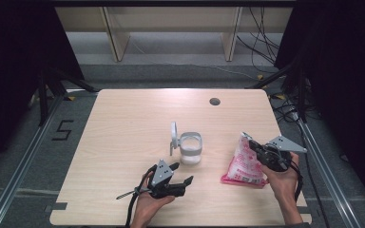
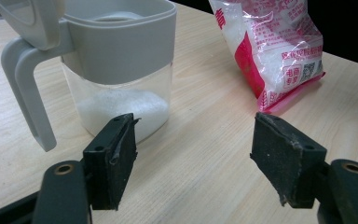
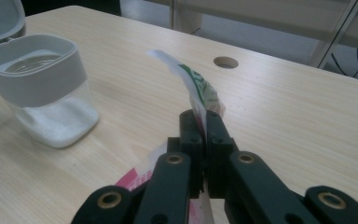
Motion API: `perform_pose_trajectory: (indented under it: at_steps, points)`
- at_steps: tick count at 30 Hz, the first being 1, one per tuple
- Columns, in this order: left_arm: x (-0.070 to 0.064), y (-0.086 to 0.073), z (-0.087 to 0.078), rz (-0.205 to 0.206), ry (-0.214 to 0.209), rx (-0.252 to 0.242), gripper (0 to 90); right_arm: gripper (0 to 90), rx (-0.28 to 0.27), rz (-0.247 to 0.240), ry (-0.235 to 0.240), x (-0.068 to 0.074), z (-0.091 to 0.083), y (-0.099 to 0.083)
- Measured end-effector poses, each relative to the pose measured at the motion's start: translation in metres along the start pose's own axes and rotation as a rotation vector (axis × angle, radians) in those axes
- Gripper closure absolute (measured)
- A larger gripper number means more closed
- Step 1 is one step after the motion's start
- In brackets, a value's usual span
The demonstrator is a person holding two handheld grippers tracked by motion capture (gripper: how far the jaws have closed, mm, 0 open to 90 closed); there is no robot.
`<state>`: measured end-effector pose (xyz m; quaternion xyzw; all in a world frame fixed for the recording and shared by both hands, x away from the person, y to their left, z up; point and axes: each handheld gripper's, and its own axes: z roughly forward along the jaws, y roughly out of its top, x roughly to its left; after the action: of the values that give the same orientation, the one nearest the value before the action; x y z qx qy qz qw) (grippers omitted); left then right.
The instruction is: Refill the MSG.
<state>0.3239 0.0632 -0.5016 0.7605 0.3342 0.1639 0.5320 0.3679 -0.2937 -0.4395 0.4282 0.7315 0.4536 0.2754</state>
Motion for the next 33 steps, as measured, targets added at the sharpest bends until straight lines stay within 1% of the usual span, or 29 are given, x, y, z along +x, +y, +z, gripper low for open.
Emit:
perform_pose_trajectory:
  at_steps: [1,2,3,4,5,6,7,8,9,10,11,12,13,14,15,16,18,19,21,22,23,24,25,27,28,30,31,32,33]
  points:
    - [0.0,0.0,0.0,0.002,-0.004,0.001,30.2,89.0,-0.013,0.001,-0.002,-0.001,0.002,-0.001]
    - [0.001,0.0,0.0,0.005,-0.003,0.003,30.2,88.9,-0.007,-0.006,0.002,-0.002,0.004,-0.001]
    - [0.001,0.0,0.0,0.004,-0.002,0.002,30.2,88.8,0.01,0.027,-0.007,0.0,0.005,-0.001]
    - [0.001,-0.001,0.0,-0.002,-0.002,-0.003,30.2,88.8,-0.003,-0.017,-0.003,-0.003,0.009,-0.002]
    - [0.001,-0.001,0.0,-0.008,0.0,-0.003,30.2,88.7,0.004,-0.009,-0.009,-0.003,0.01,-0.001]
    - [0.001,-0.001,-0.001,-0.006,0.001,-0.002,30.1,88.6,0.009,0.018,-0.014,-0.002,0.012,-0.001]
    - [0.001,-0.001,-0.001,-0.005,-0.002,-0.003,30.0,88.5,0.016,0.024,-0.016,-0.003,0.013,-0.001]
    - [0.002,0.0,-0.001,-0.01,-0.019,-0.01,30.0,88.4,0.009,0.013,-0.02,-0.005,0.014,-0.002]
    - [0.002,0.0,-0.002,-0.018,-0.021,-0.018,30.0,88.2,0.005,0.003,-0.027,-0.006,0.015,-0.003]
    - [0.003,0.0,-0.002,-0.026,-0.034,-0.028,30.0,87.8,0.011,0.022,-0.021,-0.006,0.016,-0.003]
    - [0.003,0.0,-0.003,-0.02,-0.03,-0.022,29.9,87.3,0.029,0.046,-0.034,-0.004,0.016,-0.004]
    - [0.003,0.001,-0.004,-0.018,-0.016,-0.017,29.8,87.1,0.022,0.045,-0.04,-0.005,0.017,-0.005]
    - [0.004,0.001,-0.005,-0.017,-0.015,-0.021,29.7,86.3,0.022,0.027,-0.041,-0.009,0.018,-0.006]
    - [0.004,0.001,-0.005,-0.017,-0.015,-0.021,29.7,86.1,0.025,0.036,-0.048,-0.01,0.018,-0.007]
    - [0.006,0.001,-0.006,-0.019,-0.011,-0.025,29.7,86.1,0.032,0.063,-0.051,-0.009,0.017,-0.009]
    - [0.007,0.001,-0.007,-0.02,0.003,-0.024,29.7,86.0,0.036,0.076,-0.058,-0.01,0.017,-0.01]
    - [0.01,0.001,-0.008,-0.022,0.008,-0.028,29.7,85.4,0.034,0.062,-0.053,-0.014,0.017,-0.011]
    - [0.011,0.001,-0.009,-0.022,0.01,-0.025,29.7,85.0,0.032,0.072,-0.072,-0.014,0.017,-0.012]
    - [0.012,0.002,-0.01,-0.021,0.02,-0.02,29.7,83.9,0.055,0.093,-0.065,-0.013,0.015,-0.012]
    - [0.012,0.002,-0.01,-0.028,0.025,-0.023,29.7,83.4,0.047,0.093,-0.075,-0.013,0.016,-0.013]
    - [0.012,0.002,-0.011,-0.033,0.03,-0.024,29.7,83.1,0.038,0.066,-0.074,-0.016,0.016,-0.013]
    - [0.012,0.002,-0.011,-0.033,0.03,-0.024,29.7,83.1,0.038,0.066,-0.074,-0.016,0.016,-0.013]
    - [0.011,0.002,-0.011,-0.022,0.027,-0.021,29.7,80.4,0.046,0.069,-0.093,-0.015,0.014,-0.014]
    - [0.011,0.002,-0.01,-0.023,0.021,-0.022,29.7,78.1,0.047,0.07,-0.099,-0.015,0.013,-0.014]
    - [0.011,0.003,-0.01,-0.024,0.026,-0.023,29.5,75.6,0.059,0.107,-0.105,-0.013,0.009,-0.014]
    - [0.012,0.003,-0.011,-0.02,0.028,-0.028,29.3,74.3,0.037,0.073,-0.114,-0.018,0.008,-0.016]
    - [0.013,0.004,-0.011,-0.011,0.024,-0.026,29.7,72.0,0.03,0.093,-0.11,-0.018,0.008,-0.016]
    - [0.013,0.004,-0.013,-0.009,0.03,-0.024,30.2,69.0,0.028,0.092,-0.121,-0.02,0.007,-0.017]
    - [0.014,0.004,-0.013,-0.012,0.031,-0.031,30.2,65.5,0.033,0.139,-0.124,-0.018,0.005,-0.018]
